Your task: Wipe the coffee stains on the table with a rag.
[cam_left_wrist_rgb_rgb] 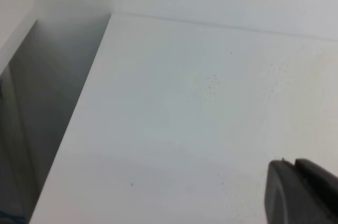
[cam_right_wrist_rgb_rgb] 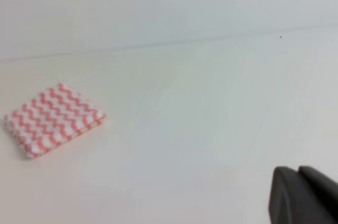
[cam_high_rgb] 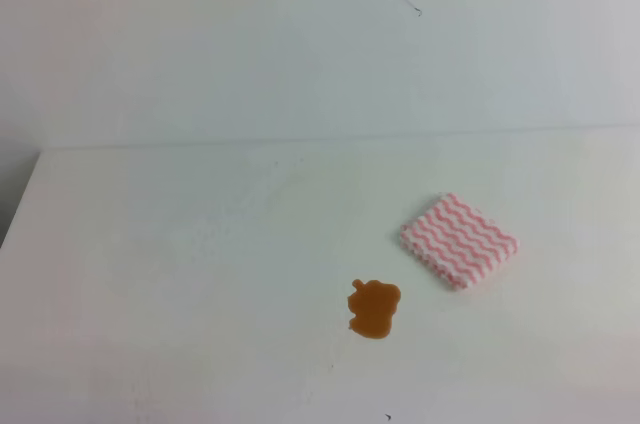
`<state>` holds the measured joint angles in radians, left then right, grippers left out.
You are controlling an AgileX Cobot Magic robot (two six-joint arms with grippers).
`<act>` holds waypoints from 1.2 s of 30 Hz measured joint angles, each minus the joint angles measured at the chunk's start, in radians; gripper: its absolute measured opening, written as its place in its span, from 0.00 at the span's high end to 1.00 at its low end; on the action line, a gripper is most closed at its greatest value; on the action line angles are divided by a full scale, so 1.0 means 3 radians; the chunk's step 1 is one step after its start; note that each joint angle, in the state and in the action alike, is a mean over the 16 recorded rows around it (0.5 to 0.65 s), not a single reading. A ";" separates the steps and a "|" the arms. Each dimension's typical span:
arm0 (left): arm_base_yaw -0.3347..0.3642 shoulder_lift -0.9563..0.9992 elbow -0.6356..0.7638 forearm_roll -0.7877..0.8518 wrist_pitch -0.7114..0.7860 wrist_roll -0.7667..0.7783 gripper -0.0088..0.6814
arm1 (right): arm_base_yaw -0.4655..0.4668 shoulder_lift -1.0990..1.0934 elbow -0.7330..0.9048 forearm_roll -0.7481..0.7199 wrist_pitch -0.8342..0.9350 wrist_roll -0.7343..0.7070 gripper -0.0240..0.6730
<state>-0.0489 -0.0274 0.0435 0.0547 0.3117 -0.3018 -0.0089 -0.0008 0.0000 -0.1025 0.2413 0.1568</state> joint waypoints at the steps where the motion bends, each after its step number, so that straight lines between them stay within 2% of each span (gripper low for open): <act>1: 0.0000 0.0000 0.0000 0.0000 0.0000 0.0000 0.99 | 0.0000 0.0000 0.0000 -0.0001 -0.0077 0.0000 0.97; 13: 0.0000 0.0011 -0.0018 0.0000 0.0007 0.0000 0.99 | 0.0000 0.0000 0.0001 -0.0008 -0.1535 0.0000 0.97; 19: 0.0000 0.0011 -0.0018 0.0000 0.0007 0.0000 0.99 | 0.0000 0.0000 0.0001 -0.0008 -0.1994 0.0005 0.97; 28: 0.0000 0.0000 0.0000 0.0000 0.0000 0.0000 0.99 | 0.0000 0.0001 -0.0008 0.0026 -0.2148 0.0020 0.97; 36: 0.0000 0.0011 -0.0018 0.0000 0.0007 0.0000 0.99 | 0.0000 0.0063 -0.0357 0.0130 -0.1615 -0.0159 0.97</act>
<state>-0.0489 -0.0240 0.0381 0.0548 0.3138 -0.3018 -0.0089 0.0180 -0.1070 -0.0635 -0.2431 0.1091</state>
